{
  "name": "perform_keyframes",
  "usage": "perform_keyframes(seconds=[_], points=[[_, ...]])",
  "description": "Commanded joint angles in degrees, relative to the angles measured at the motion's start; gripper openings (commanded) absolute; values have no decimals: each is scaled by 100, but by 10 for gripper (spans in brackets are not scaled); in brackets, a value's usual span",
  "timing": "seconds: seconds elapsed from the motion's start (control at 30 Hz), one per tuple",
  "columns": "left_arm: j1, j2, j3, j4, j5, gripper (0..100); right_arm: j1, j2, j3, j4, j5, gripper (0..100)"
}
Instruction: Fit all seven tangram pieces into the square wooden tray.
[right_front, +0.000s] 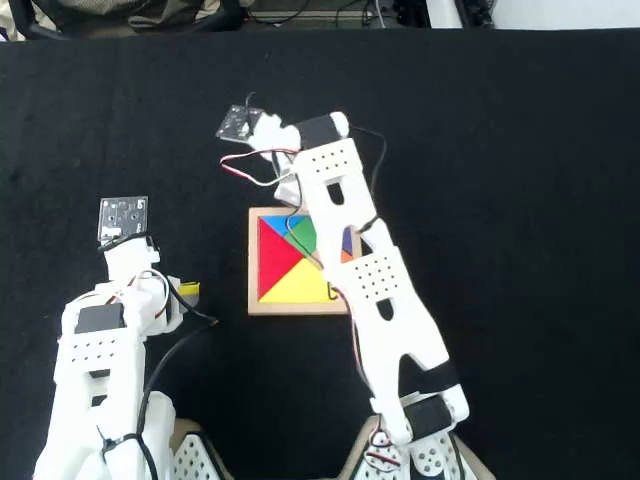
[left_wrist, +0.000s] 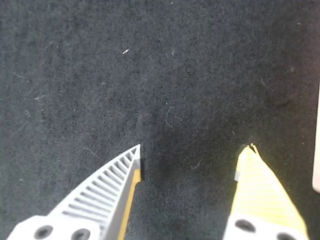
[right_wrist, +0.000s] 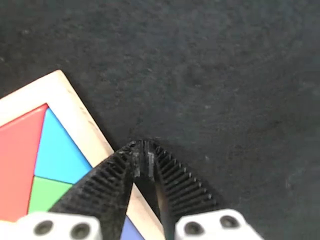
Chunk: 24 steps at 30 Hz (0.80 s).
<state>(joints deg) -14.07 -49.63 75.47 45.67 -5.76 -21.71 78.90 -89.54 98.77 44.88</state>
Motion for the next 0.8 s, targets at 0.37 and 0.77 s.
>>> perform_keyframes(seconds=[0.37, 0.77], points=[[75, -79, -31, -79, 97, 302, -88, -1059, -541, 246, -475, 11], [75, -105, -92, -237, 1319, 306, 976, -5991, 2712, 255, -2673, 11]])
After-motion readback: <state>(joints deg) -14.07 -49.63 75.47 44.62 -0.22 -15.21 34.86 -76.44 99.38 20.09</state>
